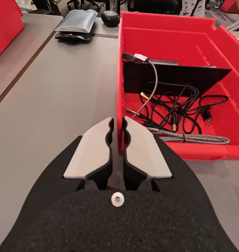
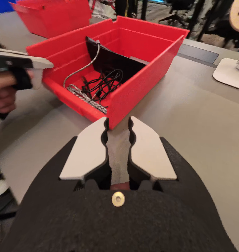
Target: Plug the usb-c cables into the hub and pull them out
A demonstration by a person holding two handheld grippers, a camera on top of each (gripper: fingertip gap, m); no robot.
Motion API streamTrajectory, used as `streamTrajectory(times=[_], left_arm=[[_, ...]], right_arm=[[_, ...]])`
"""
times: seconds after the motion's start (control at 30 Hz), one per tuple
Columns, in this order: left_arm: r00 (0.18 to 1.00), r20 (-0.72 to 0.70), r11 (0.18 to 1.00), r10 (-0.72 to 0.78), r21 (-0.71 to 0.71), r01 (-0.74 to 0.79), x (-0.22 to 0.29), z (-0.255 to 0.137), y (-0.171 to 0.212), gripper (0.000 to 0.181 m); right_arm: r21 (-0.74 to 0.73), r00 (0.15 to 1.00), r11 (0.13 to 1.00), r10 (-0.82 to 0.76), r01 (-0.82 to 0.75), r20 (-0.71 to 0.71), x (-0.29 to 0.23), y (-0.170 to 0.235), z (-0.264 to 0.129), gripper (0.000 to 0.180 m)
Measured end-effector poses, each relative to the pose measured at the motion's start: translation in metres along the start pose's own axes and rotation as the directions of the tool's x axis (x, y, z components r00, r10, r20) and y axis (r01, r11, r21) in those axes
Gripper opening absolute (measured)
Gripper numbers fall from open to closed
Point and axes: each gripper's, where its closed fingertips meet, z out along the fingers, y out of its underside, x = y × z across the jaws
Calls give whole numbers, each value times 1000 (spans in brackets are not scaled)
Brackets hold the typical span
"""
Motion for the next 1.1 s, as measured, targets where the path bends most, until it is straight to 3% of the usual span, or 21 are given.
streamTrajectory(times=[0.07,0.13,0.27,0.37,0.43,0.53,0.6,0.73,0.97,1.1], left_arm=[[1000,22,1000,1,-4,0,-2,-2,0,15],[999,52,1000,-6,10,6,-4,-5,-4,18],[976,215,990,34,128,-62,-5,-33,-26,28],[944,291,954,154,205,-219,27,-53,-43,28],[953,198,939,230,214,-271,73,-52,-40,28],[936,-180,949,303,152,-277,169,-53,-5,30],[913,-278,952,298,154,-264,201,-70,15,30],[900,-269,932,345,216,-292,211,-94,17,26],[911,-381,987,160,74,-142,193,-68,31,32],[925,-354,990,137,37,-133,185,-62,36,32]], right_arm=[[16,997,1000,20,-21,80,15,6,-36,24],[46,999,999,7,-9,48,50,17,-78,24],[96,973,993,-43,66,-227,156,51,-175,24],[149,909,985,136,-83,-393,228,87,-242,25],[185,866,972,215,-144,-452,263,103,-276,26],[241,815,965,223,-106,-535,305,96,-312,26],[212,772,975,183,-64,-609,329,105,-327,25],[216,753,966,246,-140,-610,351,122,-331,24],[152,783,975,220,-162,-581,347,132,-312,22],[118,780,987,157,-107,-606,346,132,-313,18]])
